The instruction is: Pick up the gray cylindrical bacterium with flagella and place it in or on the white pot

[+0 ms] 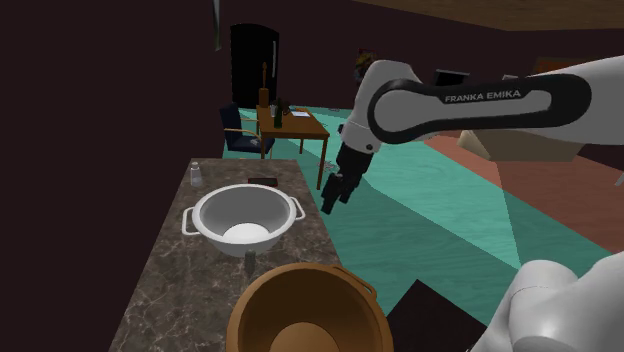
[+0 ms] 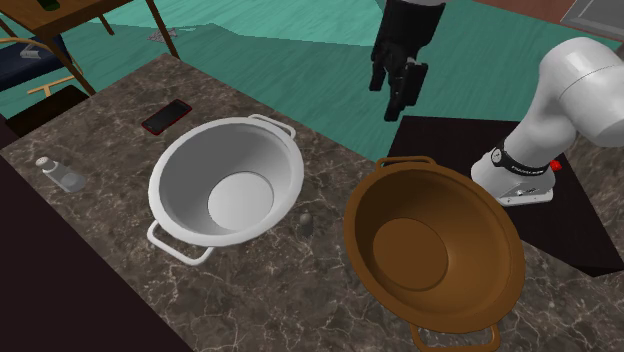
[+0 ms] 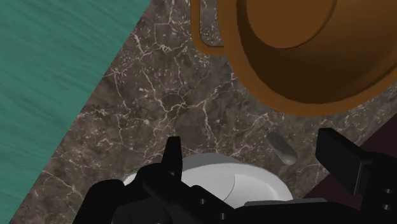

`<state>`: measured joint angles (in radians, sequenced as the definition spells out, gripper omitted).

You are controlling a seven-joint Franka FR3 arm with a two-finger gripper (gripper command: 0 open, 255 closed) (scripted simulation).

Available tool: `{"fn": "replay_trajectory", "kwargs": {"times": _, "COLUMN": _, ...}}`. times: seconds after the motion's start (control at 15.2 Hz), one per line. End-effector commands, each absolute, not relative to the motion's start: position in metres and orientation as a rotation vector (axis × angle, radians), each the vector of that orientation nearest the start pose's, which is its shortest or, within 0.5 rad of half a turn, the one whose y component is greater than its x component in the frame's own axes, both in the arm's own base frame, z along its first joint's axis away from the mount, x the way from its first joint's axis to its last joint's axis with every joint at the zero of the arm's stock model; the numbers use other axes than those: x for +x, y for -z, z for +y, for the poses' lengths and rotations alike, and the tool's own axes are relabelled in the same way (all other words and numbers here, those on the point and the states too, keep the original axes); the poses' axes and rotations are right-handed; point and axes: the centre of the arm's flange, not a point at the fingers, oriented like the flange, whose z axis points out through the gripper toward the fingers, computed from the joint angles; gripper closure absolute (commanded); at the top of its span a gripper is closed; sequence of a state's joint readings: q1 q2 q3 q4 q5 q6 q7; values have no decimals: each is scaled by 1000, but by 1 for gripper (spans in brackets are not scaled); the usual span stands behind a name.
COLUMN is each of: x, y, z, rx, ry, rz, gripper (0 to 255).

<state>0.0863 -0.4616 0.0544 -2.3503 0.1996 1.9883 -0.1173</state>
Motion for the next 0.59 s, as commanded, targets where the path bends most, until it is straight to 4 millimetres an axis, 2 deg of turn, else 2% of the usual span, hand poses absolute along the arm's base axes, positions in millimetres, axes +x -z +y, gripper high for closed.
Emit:
{"fn": "replay_trajectory", "kwargs": {"times": 0.0, "x": 428, "y": -497, "z": 88, "rx": -2951, "ry": 151, "rz": -311, "gripper": 0}}
{"fn": "replay_trajectory", "kwargs": {"times": 0.53, "x": 485, "y": -433, "z": 147, "rx": -2900, "ry": 157, "rz": -469, "gripper": 0}}
